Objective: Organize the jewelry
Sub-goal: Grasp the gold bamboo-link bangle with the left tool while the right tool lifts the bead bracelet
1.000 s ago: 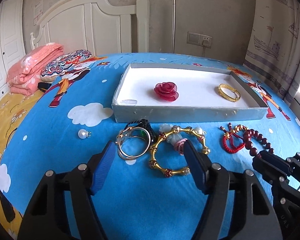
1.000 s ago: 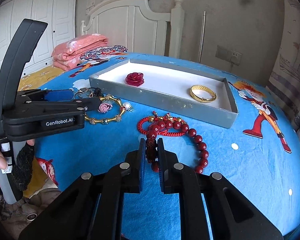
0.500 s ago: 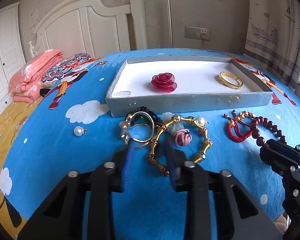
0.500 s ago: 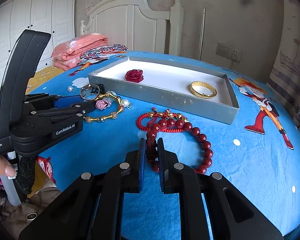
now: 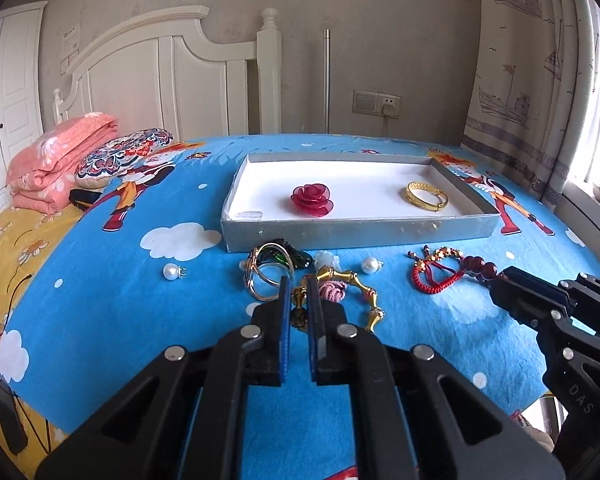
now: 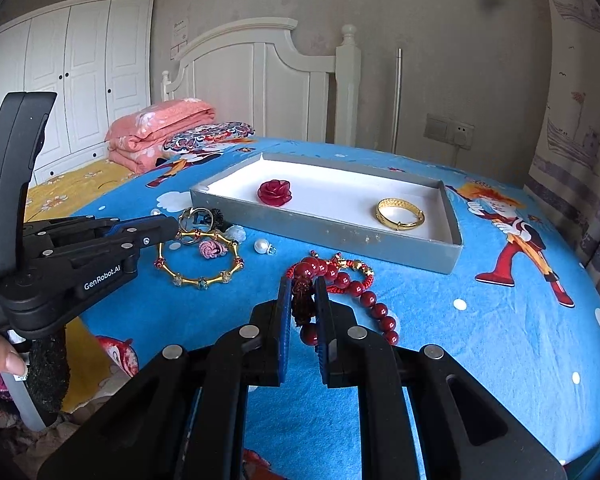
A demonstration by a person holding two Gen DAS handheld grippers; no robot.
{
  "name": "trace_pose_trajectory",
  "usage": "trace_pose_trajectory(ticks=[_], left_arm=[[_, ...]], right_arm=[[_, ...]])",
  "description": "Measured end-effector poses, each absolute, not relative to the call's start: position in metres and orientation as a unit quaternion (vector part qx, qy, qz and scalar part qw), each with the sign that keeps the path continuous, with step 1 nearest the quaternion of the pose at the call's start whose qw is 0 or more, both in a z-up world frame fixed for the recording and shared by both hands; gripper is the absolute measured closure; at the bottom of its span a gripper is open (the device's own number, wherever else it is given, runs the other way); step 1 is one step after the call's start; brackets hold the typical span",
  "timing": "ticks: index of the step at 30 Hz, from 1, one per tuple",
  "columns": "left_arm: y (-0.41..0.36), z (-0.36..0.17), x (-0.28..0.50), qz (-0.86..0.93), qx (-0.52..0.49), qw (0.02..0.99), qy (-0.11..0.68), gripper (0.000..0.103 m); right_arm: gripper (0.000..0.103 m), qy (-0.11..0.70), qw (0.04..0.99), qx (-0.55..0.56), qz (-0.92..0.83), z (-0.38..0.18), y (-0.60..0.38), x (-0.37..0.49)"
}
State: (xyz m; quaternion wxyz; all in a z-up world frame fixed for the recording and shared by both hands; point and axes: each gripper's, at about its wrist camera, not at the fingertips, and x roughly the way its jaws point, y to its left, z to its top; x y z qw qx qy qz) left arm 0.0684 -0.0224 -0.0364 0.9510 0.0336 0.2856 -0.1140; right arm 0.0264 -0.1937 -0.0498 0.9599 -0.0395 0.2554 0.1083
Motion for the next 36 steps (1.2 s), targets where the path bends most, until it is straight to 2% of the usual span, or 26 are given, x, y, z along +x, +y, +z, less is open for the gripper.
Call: trace_pose_trajectory(ticks=[4,5,6,7,8,17,18,20,26,36], left_arm=[[-0.014,-0.056,0.077,-0.107,0.021,0.938,0.328,0.094],[-0.011,-0.059,0.077,-0.111,0.017,0.936,0.333,0.083],[-0.008,-0.059,0.074,-0.108,0.019,0.938,0.328,0.076],[-0.007,-0.059,0.072,-0.102,0.024,0.940,0.325,0.056],[-0.006,-0.059,0.071,-0.100,0.026,0.941,0.322,0.051],[-0.030,-0.060,0.094,-0.104,0.083,0.937,0.324,0.063],[-0.032,-0.059,0.099,-0.110,0.084,0.935,0.326,0.067],[-0.036,-0.058,0.103,-0.116,0.086,0.933,0.331,0.093],[-0.030,-0.056,0.085,-0.116,0.067,0.939,0.317,0.094],[-0.036,-0.011,0.039,-0.121,0.057,0.961,0.242,0.094]], right_arm=[[0.091,0.263,0.958,-0.038,0.110,-0.053,-0.193,0.026],[0.091,0.264,0.957,-0.039,0.112,-0.053,-0.192,0.027],[0.091,0.266,0.956,-0.039,0.114,-0.054,-0.192,0.027],[0.091,0.268,0.956,-0.039,0.115,-0.055,-0.191,0.027],[0.091,0.270,0.955,-0.039,0.116,-0.056,-0.190,0.028],[0.091,0.278,0.953,-0.032,0.118,-0.061,-0.192,0.031],[0.091,0.278,0.953,-0.032,0.118,-0.061,-0.192,0.031],[0.091,0.277,0.953,-0.031,0.117,-0.061,-0.194,0.031],[0.091,0.273,0.954,-0.031,0.116,-0.060,-0.193,0.029],[0.091,0.218,0.971,-0.026,0.092,-0.035,-0.192,0.009]])
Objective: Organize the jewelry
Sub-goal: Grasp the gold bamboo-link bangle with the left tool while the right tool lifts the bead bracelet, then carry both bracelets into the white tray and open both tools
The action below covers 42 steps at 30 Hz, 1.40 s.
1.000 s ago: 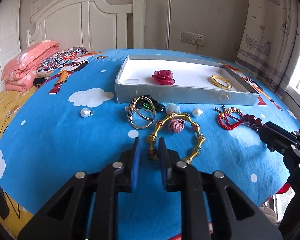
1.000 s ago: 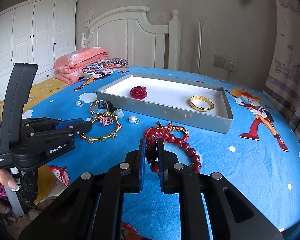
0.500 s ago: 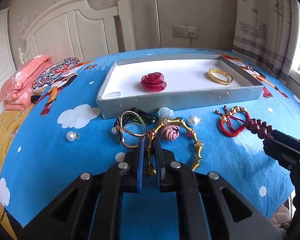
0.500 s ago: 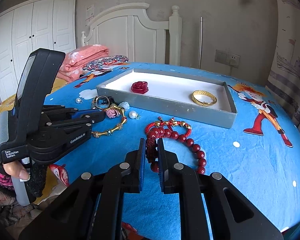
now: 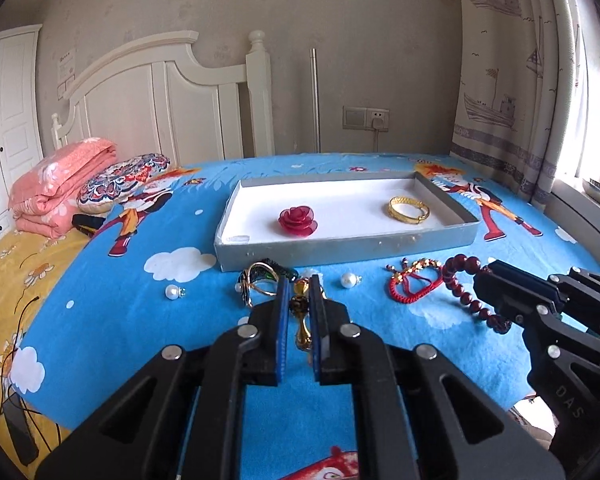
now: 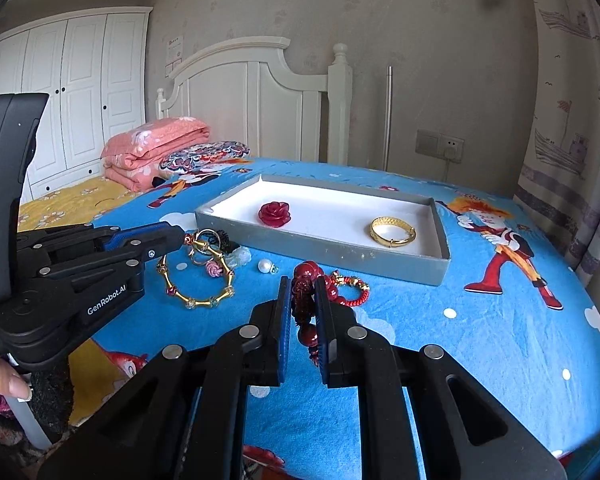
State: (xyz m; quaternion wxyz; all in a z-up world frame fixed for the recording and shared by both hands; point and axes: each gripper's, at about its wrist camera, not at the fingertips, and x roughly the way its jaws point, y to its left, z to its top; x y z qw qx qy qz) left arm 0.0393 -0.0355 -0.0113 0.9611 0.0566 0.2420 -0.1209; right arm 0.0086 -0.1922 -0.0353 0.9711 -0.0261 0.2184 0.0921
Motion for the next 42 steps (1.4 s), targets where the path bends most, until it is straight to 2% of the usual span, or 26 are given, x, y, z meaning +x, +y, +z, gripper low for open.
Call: trace_pose_trajectory(ticks=[6,19,32,42], left_arm=[[-0.042,0.006,0.019,-0.127,0.060,0.966,0.216,0.094],[-0.045,0.007,0.022,-0.134,0.061,0.964,0.222,0.094],[-0.055,0.030,0.074,-0.131,0.064,0.963,0.227,0.094],[-0.072,0.058,0.149,-0.109,0.072,0.964,0.234,0.094]], right_arm=[[0.091,0.200,0.976,-0.022,0.086,-0.022,-0.192,0.000],[0.091,0.200,0.976,-0.028,0.085,-0.020,-0.189,0.003],[0.091,0.192,0.978,-0.037,0.072,0.006,-0.193,0.046],[0.091,0.203,0.976,-0.055,0.049,0.016,-0.189,0.108]])
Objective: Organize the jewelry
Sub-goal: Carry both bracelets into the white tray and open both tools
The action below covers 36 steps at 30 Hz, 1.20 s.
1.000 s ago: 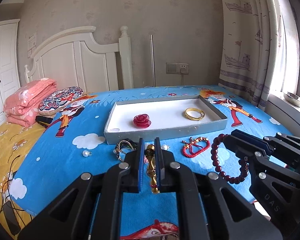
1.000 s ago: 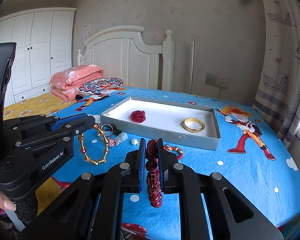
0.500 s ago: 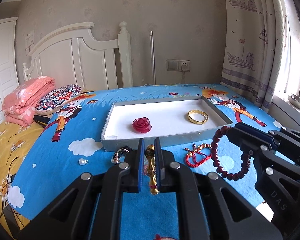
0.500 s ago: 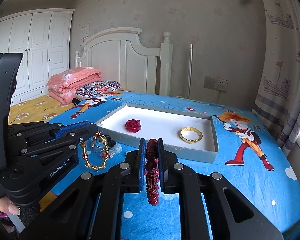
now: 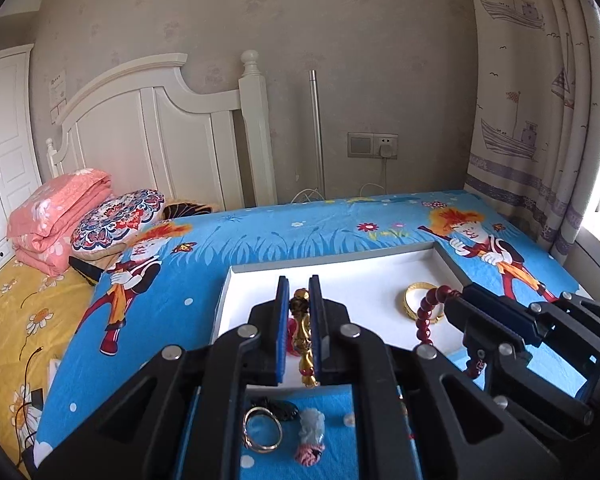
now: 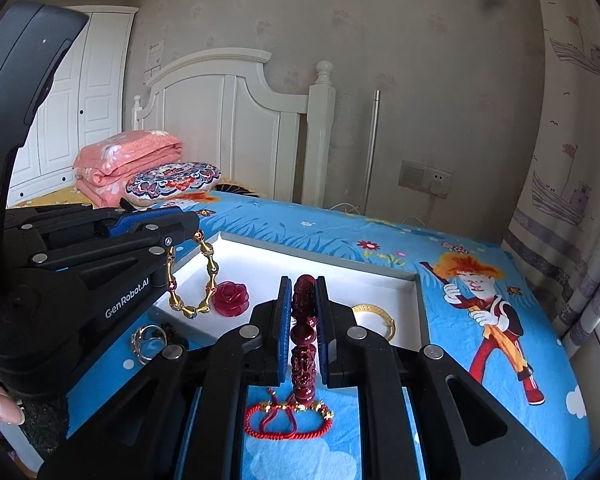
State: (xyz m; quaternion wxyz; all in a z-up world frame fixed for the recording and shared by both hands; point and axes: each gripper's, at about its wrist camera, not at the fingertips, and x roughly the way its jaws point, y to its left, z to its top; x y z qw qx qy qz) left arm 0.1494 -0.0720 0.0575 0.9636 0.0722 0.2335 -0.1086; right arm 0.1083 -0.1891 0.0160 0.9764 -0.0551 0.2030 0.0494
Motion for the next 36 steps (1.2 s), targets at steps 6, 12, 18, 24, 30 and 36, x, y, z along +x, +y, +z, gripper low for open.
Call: trace_pose_trajectory(ticks=[6,12,18,24,30,36], left_arm=[[-0.078,0.055,0.199,-0.089,0.078,0.960,0.252,0.094],[-0.076,0.038,0.244,-0.075,0.071,0.954,0.283,0.094],[-0.066,0.026,0.278,-0.066,0.054,0.946,0.312,0.093],[-0.060,0.011,0.295,-0.059,0.053,0.937,0.341,0.071],[-0.059,0.004,0.285,-0.056,0.054,0.939,0.335,0.051],[-0.064,0.003,0.270,-0.053,0.067,0.941,0.327,0.036]], right_arm=[[0.091,0.220,0.973,-0.061,0.040,0.014,-0.188,0.148],[0.091,0.250,0.966,-0.062,0.031,0.000,-0.190,0.186],[0.091,0.268,0.961,-0.061,0.028,-0.007,-0.190,0.217],[0.083,0.295,0.953,-0.057,0.030,-0.009,-0.193,0.240],[0.073,0.285,0.957,-0.039,0.032,-0.001,-0.207,0.228],[0.073,0.286,0.957,-0.031,0.031,-0.001,-0.218,0.212]])
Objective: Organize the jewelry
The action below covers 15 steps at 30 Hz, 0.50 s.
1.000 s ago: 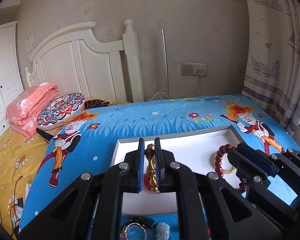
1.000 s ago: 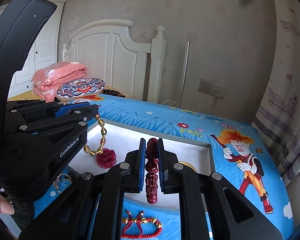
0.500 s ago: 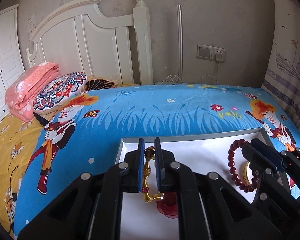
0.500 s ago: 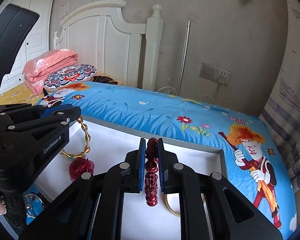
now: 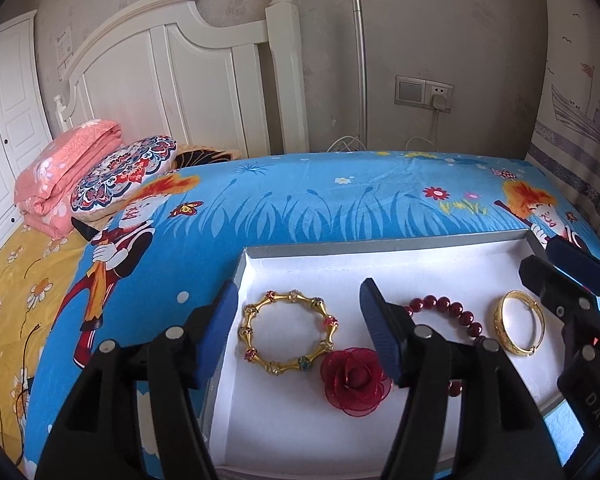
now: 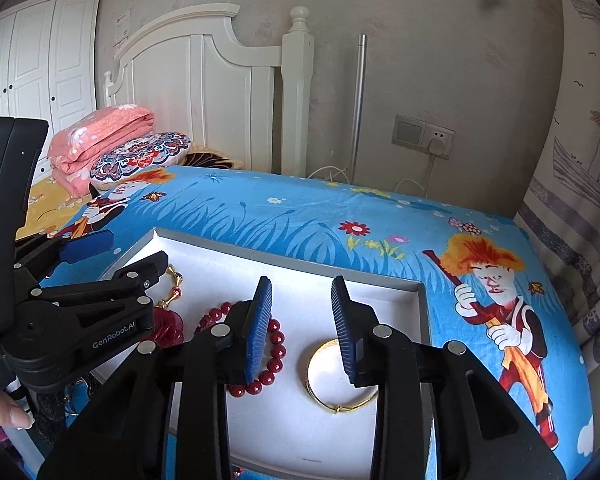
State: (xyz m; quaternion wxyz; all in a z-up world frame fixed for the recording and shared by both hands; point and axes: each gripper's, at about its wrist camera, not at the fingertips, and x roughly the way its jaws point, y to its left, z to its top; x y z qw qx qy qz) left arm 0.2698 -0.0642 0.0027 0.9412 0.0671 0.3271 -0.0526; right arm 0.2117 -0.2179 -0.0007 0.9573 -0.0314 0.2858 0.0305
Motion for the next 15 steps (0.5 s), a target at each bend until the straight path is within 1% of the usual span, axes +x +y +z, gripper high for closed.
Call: trace_pose_trajectory(ticks=[4,6,8,11,15], left_arm=[[-0.059,0.009,0.254,-0.048,0.061,0.945,0.319,0.023],[-0.055,0.014,0.241,-0.040,0.062,0.949,0.307,0.012],[-0.050,0.018,0.227,-0.036,0.066,0.952,0.298,0.008],[-0.039,0.020,0.205,-0.023,0.074,0.954,0.289,0.005],[-0.023,0.020,0.174,-0.010,0.074,0.959,0.274,0.005]], right_arm=[[0.073,0.289,0.956,-0.028,0.038,0.000,-0.223,0.195],[0.066,0.289,0.956,-0.028,0.043,0.000,-0.224,0.184],[0.062,0.289,0.956,-0.029,0.049,-0.001,-0.225,0.172],[0.062,0.297,0.953,-0.032,0.054,-0.007,-0.226,0.155],[0.058,0.305,0.951,-0.018,0.057,-0.017,-0.230,0.130]])
